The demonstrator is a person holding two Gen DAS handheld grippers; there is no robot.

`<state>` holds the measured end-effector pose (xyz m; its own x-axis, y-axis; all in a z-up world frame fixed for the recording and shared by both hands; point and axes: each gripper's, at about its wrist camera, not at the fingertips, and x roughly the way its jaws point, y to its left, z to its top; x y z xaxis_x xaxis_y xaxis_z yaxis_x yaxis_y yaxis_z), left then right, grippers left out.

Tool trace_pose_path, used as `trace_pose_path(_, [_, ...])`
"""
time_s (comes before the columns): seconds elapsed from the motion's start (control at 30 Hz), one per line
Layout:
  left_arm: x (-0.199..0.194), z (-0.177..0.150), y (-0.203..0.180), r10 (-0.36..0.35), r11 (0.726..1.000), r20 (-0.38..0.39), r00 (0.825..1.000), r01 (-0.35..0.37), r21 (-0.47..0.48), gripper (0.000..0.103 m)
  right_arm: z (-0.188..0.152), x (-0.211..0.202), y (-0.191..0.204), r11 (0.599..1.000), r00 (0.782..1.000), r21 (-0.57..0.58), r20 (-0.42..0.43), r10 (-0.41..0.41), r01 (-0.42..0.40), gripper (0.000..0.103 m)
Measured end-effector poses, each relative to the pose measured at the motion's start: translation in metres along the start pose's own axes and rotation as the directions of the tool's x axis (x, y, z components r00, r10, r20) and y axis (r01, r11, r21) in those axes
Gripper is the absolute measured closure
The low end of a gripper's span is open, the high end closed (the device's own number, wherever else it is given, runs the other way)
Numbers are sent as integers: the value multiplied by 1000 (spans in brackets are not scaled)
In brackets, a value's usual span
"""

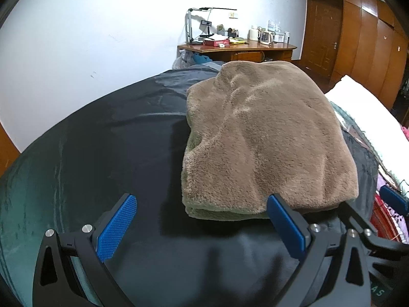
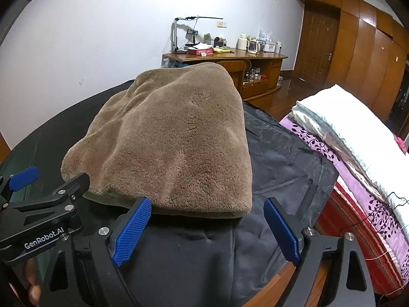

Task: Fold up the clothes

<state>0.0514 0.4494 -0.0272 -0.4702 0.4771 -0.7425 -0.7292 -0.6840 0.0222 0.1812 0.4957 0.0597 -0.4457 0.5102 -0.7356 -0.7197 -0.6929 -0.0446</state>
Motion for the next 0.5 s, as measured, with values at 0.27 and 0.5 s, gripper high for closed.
trace_pose_path(0.27, [-2, -1, 3, -61, 998, 26, 998, 61, -2, 1, -2, 2, -5, 1000, 1000, 25, -6, 15, -15, 11])
trace_pose_path(0.5, [-3, -2, 3, -90, 996, 14, 996, 90, -11, 1, -3, -2, -8, 999, 1000, 39, 5, 25, -25, 11])
